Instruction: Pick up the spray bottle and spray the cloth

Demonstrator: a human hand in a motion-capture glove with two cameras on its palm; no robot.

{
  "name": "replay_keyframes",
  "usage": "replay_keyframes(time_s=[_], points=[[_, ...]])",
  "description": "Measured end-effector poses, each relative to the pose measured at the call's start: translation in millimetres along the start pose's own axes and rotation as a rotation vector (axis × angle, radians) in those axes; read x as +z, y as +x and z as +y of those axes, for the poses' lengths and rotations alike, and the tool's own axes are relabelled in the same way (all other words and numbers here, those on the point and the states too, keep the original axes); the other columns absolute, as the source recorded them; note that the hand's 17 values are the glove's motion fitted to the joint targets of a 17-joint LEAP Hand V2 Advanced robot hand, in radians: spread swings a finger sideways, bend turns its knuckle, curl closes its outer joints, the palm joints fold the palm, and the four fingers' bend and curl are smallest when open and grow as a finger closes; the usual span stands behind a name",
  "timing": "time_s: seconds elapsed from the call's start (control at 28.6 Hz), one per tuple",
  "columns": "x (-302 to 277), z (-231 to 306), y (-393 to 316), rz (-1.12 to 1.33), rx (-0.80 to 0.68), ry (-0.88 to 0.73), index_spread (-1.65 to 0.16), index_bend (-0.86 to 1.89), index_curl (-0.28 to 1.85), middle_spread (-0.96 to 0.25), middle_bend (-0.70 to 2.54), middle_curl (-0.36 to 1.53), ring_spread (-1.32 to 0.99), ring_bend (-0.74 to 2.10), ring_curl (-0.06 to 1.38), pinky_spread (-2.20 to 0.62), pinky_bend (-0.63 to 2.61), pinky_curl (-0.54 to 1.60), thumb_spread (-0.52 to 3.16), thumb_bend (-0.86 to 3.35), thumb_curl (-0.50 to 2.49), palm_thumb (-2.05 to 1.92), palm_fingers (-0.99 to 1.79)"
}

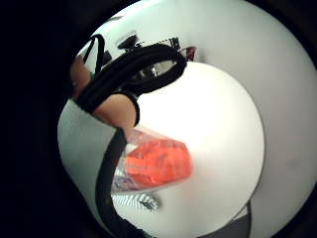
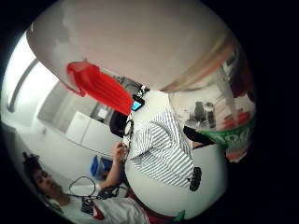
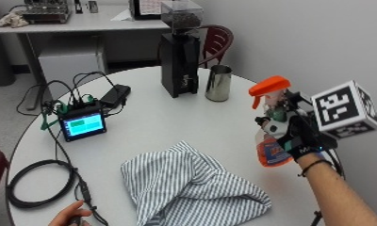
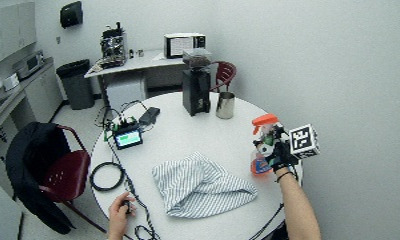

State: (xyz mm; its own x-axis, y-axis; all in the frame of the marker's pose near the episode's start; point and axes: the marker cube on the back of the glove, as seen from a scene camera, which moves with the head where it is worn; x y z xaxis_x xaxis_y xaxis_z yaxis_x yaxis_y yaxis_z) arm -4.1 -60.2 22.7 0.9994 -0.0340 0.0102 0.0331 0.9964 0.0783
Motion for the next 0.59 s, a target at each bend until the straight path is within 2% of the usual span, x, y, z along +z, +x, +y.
replay_keyframes(time_s=[0.17, 0.28, 0.49, 0.59], points=[[-19.7, -26.0, -56.0, 0.350, -0.205, -0.057, -0.25, 0.18, 0.26, -0.12, 0.45, 0.43, -0.12, 0.55, 0.39, 0.15, 0.31, 0.31, 0.66, 0.03, 0.48, 1.04, 1.06], [-10.5, -26.5, -75.8, 0.496, -0.292, -0.106, -0.25, 0.16, 0.27, -0.12, 0.43, 0.44, -0.13, 0.54, 0.39, 0.14, 0.29, 0.32, 0.64, 0.01, 0.50, 1.05, 1.07], [48.0, 7.4, -65.6, 0.602, -0.372, -0.290, -0.25, 0.15, 0.29, -0.12, 0.42, 0.45, -0.13, 0.52, 0.40, 0.13, 0.27, 0.32, 0.61, -0.02, 0.53, 1.06, 1.08], [44.9, 5.7, -66.0, 0.594, -0.373, -0.290, -0.25, 0.14, 0.30, -0.13, 0.41, 0.45, -0.13, 0.52, 0.40, 0.13, 0.26, 0.32, 0.60, -0.02, 0.54, 1.06, 1.08]])
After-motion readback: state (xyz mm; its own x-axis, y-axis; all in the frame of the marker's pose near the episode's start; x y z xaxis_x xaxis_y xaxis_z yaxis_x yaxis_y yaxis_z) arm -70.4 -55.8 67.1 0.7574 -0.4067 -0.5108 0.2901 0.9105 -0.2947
